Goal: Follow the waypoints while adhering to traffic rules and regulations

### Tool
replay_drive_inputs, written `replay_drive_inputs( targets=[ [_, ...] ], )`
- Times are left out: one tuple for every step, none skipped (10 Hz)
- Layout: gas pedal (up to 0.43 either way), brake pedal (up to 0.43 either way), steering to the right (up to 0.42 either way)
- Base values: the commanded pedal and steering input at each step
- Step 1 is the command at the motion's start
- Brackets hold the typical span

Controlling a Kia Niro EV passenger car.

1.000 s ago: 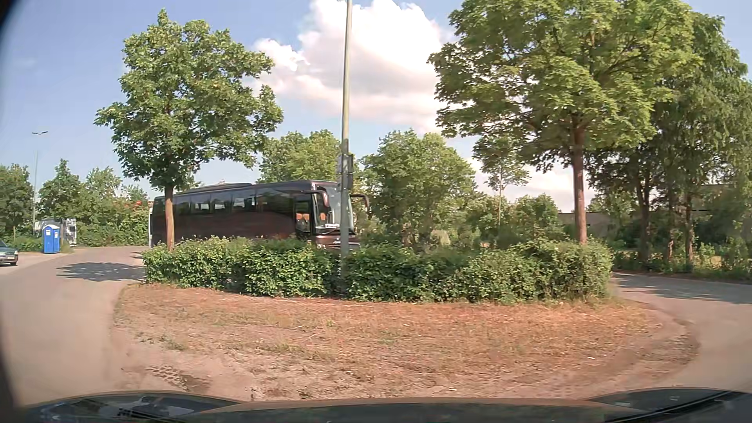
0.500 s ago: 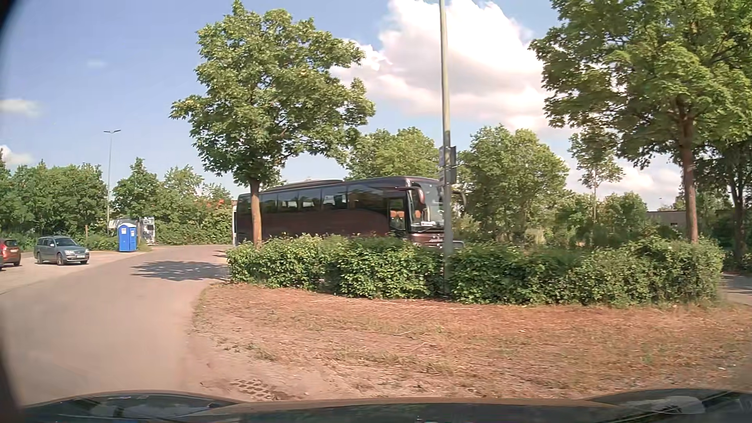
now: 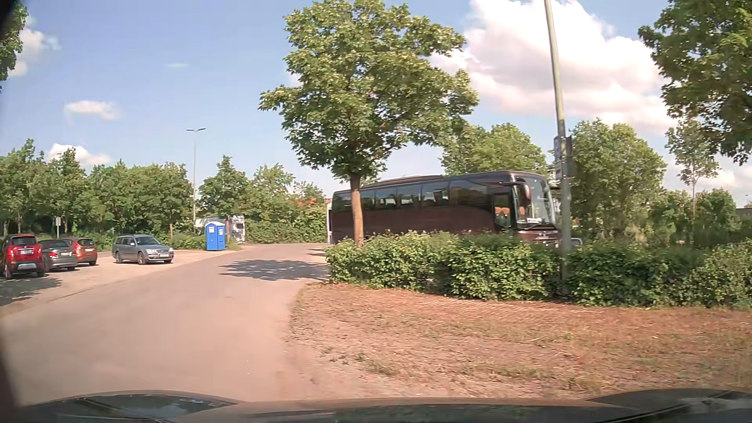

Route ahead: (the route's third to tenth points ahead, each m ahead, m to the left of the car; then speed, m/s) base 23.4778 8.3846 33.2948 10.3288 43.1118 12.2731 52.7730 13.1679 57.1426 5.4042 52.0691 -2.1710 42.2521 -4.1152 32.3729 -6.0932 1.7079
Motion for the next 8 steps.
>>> replay_drive_inputs(
  targets=[
    [0.000,0.012,-0.939],
    [0.000,0.012,-0.914],
    [0.000,0.012,-0.866],
    [0.000,0.012,-0.817],
    [0.008,0.012,-0.757],
    [0.020,0.012,-0.709],
    [0.020,0.012,-0.638],
    [0.047,0.012,-0.575]
  ],
)
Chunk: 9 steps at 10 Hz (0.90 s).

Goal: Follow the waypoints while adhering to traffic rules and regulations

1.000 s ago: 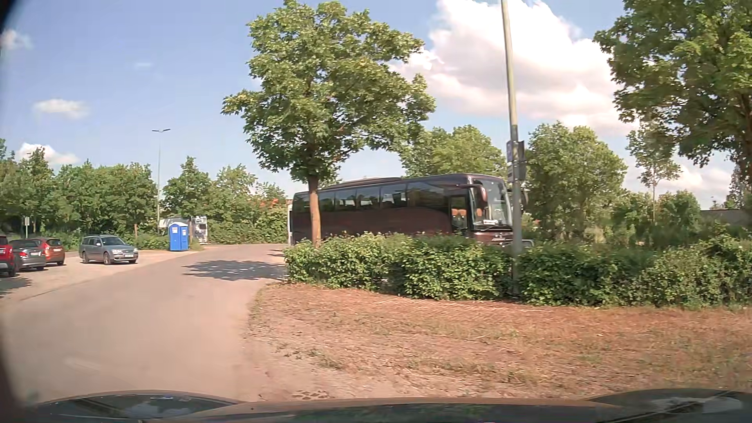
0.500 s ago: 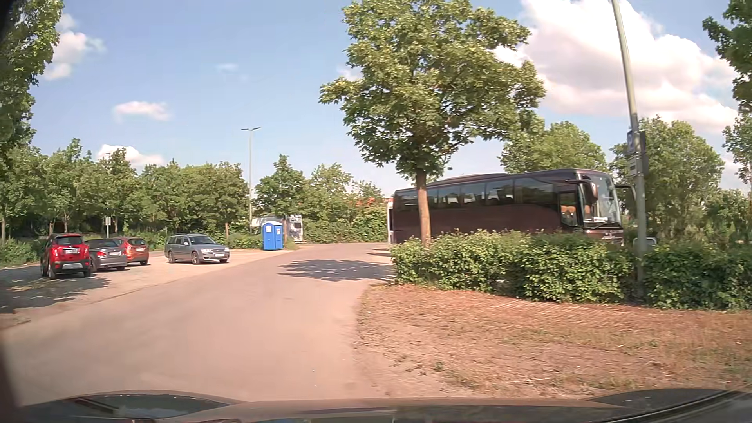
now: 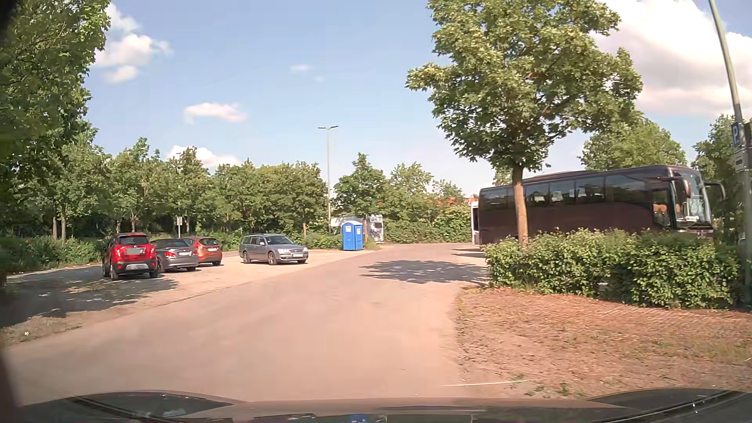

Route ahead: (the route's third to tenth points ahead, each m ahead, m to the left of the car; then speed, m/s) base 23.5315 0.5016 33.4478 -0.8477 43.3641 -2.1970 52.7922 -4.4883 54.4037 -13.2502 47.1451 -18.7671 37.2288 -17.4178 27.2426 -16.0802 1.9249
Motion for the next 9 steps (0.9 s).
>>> replay_drive_inputs(
  targets=[
    [0.067,0.012,-0.533],
    [0.067,0.012,-0.475],
    [0.067,0.012,-0.413],
    [0.047,0.012,-0.365],
    [0.028,0.012,-0.291],
    [0.020,0.006,-0.259],
    [0.008,0.012,-0.206],
    [0.008,0.012,-0.136],
    [0.000,0.012,-0.071]
  ],
)
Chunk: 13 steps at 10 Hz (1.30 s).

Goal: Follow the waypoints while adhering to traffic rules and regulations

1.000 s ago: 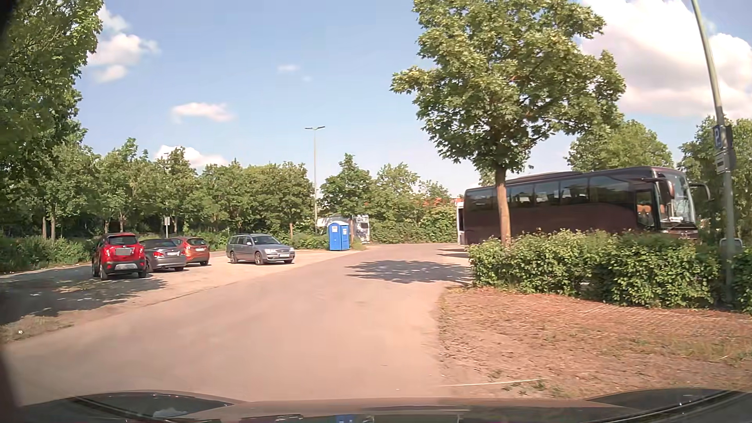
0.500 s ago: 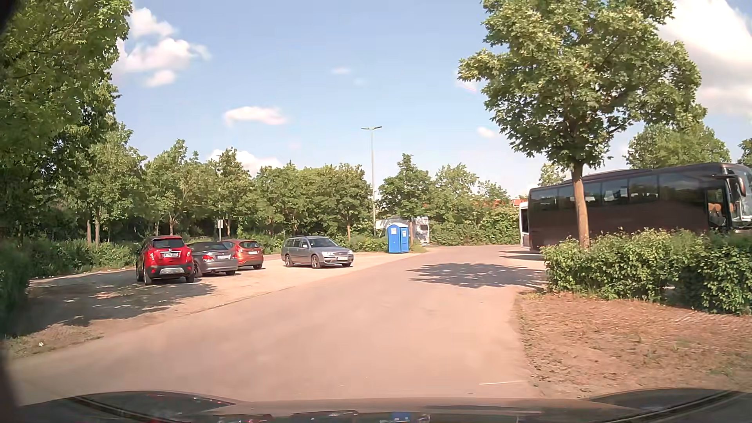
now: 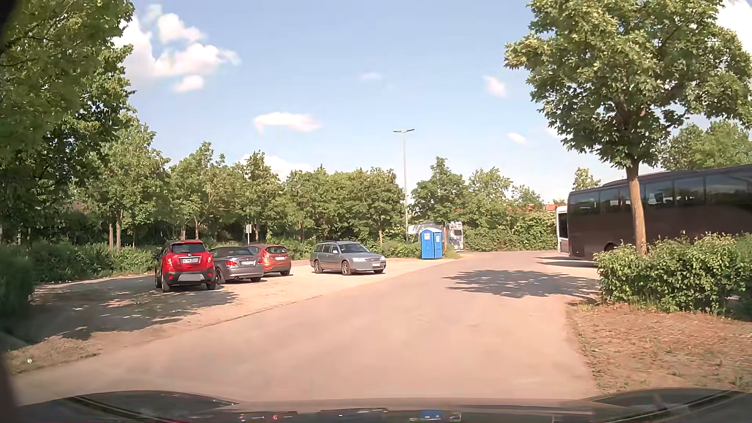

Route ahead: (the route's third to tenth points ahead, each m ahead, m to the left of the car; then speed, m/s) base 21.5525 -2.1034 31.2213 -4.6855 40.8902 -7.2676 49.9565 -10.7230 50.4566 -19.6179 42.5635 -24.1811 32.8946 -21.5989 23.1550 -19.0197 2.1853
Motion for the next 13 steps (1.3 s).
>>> replay_drive_inputs(
  targets=[
    [0.000,0.018,0.000],
    [0.000,0.012,0.074],
    [0.000,0.012,0.139],
    [0.000,0.018,0.167],
    [0.000,0.018,0.175],
    [0.000,0.018,0.171],
    [0.000,0.018,0.171],
    [0.008,0.006,0.175],
    [0.020,0.012,0.183],
    [0.020,0.012,0.194],
    [0.028,0.012,0.209],
    [0.028,0.012,0.221],
    [0.028,0.018,0.228]
  ],
)
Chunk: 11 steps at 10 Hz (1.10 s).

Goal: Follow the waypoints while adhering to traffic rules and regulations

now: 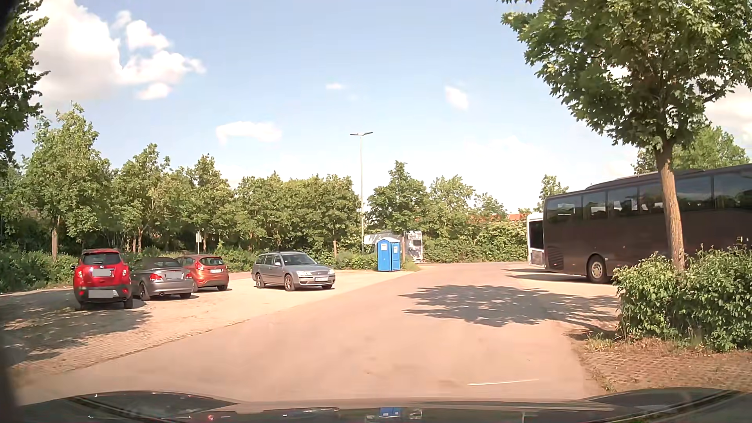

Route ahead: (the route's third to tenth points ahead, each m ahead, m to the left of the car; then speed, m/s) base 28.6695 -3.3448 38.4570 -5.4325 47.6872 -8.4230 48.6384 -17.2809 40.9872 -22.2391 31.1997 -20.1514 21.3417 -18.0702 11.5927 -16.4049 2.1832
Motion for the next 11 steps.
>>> replay_drive_inputs(
  targets=[
    [0.039,0.012,0.231],
    [0.047,0.012,0.232],
    [0.047,0.018,0.231],
    [0.059,0.012,0.223],
    [0.067,0.012,0.209],
    [0.067,0.012,0.191],
    [0.067,0.012,0.160],
    [0.079,0.012,0.125],
    [0.079,0.012,0.096],
    [0.079,0.012,0.077],
    [0.079,0.012,0.076]
  ],
)
